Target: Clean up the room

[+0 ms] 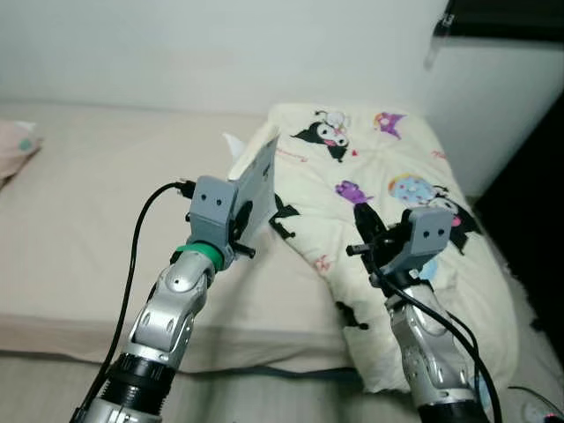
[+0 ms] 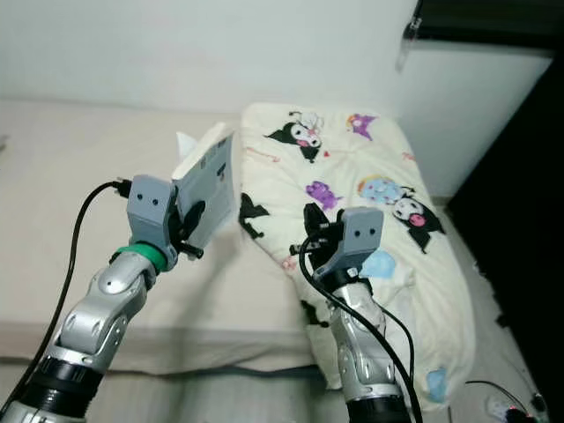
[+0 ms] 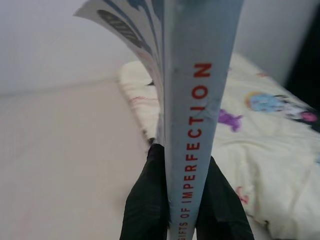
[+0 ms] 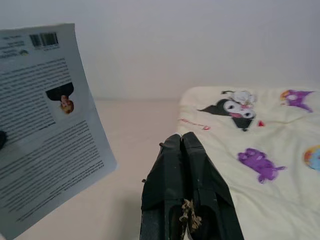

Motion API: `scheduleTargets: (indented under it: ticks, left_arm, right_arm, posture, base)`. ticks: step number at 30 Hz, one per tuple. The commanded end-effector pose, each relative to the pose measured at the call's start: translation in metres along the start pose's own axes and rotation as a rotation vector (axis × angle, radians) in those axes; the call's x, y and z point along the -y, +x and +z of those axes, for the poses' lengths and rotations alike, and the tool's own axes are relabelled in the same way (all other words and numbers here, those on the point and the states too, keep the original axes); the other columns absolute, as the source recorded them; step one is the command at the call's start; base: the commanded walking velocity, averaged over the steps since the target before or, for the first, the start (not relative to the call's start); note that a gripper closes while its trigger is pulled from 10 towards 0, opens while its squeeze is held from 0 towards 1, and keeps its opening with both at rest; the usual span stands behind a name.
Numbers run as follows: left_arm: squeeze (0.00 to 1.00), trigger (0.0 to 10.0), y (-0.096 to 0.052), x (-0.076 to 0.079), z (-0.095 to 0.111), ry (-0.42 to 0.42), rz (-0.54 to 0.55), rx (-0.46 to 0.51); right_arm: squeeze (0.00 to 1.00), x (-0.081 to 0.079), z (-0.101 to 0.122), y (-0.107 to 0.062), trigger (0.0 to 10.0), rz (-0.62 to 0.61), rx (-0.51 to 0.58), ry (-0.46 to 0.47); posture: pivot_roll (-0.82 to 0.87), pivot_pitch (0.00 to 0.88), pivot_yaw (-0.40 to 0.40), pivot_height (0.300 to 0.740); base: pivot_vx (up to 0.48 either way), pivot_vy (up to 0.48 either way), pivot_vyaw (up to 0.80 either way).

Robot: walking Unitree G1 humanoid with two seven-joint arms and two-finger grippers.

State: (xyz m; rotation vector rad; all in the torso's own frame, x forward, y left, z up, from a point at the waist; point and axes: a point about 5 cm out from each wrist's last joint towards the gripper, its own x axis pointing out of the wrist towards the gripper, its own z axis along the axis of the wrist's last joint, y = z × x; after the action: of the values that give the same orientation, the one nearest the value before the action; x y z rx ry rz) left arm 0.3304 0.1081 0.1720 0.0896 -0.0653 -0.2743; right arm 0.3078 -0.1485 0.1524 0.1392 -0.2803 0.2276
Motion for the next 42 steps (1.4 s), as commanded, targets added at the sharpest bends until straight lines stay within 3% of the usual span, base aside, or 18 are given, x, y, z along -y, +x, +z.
scheduleTargets:
  ticks: [1,42]
  left_arm:
    - [0.0,10.0,0.0002,-0.0021,0.0037,0.009,0.0,0.027]
    - [0.0,10.0,0.0007,-0.0023,0.0041,0.01,0.005,0.037]
  right_arm:
    - [0.0,-0.002,-0.0029,-0.0017,10.0,-0.001,-0.004,0.007]
    - [0.0,-0.0041,-0.0052,-0.0028,10.0,0.003,-0.005,0.011]
  posture:
    - [-0.04,0.031,0.032,0.74]
    - [-0.04,0.04,0.037,0.74]
  base:
    - [0.0,0.368,0.0]
    - [0.0,0.39,0.0]
